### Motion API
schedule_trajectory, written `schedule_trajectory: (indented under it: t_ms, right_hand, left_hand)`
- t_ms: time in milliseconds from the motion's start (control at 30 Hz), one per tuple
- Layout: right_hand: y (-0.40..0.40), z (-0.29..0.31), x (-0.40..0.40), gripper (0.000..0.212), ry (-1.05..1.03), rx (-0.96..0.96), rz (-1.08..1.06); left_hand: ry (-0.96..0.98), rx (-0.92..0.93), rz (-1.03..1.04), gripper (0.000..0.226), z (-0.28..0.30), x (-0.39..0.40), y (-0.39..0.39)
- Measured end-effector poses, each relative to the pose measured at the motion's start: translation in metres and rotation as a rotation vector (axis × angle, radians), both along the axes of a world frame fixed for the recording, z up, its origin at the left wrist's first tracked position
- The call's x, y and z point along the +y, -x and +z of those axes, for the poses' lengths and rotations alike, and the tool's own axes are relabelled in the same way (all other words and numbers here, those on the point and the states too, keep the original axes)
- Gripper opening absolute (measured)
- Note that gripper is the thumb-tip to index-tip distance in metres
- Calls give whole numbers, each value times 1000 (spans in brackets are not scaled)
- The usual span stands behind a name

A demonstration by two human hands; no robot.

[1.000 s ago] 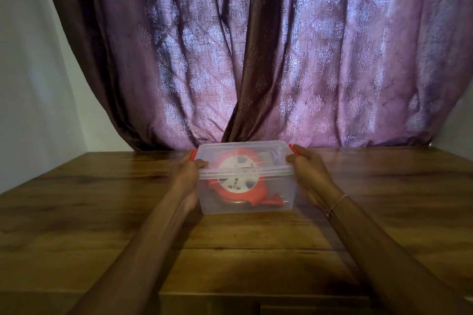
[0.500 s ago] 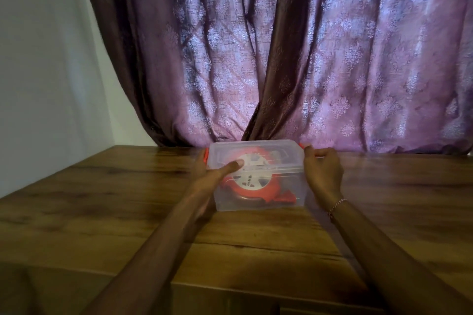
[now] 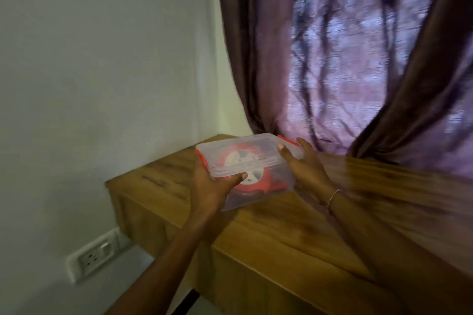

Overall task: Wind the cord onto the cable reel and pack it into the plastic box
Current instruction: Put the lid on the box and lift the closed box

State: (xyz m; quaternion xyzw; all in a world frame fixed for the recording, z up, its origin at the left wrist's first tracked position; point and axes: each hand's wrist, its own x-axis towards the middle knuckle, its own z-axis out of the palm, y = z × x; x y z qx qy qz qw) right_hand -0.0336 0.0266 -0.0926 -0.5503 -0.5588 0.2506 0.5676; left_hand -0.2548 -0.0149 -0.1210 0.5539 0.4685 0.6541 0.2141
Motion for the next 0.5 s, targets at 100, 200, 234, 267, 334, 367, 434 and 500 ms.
schedule_trajectory:
  t_ms: [100, 200, 234, 267, 334, 367, 434, 500]
  right_hand:
    - [60, -5, 28, 42, -76, 41, 142]
    - [112, -6, 50, 35, -106, 15, 236]
    - [127, -6, 55, 42, -89, -19, 264]
    - [140, -5, 58, 53, -64, -51, 300]
    - [163, -3, 64, 77, -9, -56, 392]
    - [174, -3, 68, 86, 9, -41, 444]
    - [194, -2, 77, 92, 26, -12, 515]
    - [211, -2, 86, 93, 35, 16, 549]
  left_hand:
    - [-14, 73, 204, 98, -2, -1, 43]
    - [-19, 103, 343, 99, -2, 0, 78]
    - [-24, 99, 373, 100, -3, 0, 89]
    - [-27, 98, 408, 101, -3, 1, 100]
    - [-24, 115, 482, 105, -4, 3, 122]
    - [-19, 128, 518, 107, -4, 5, 132]
    - [-5, 148, 558, 107, -5, 9, 149]
    - [11, 158, 573, 111, -6, 12, 163]
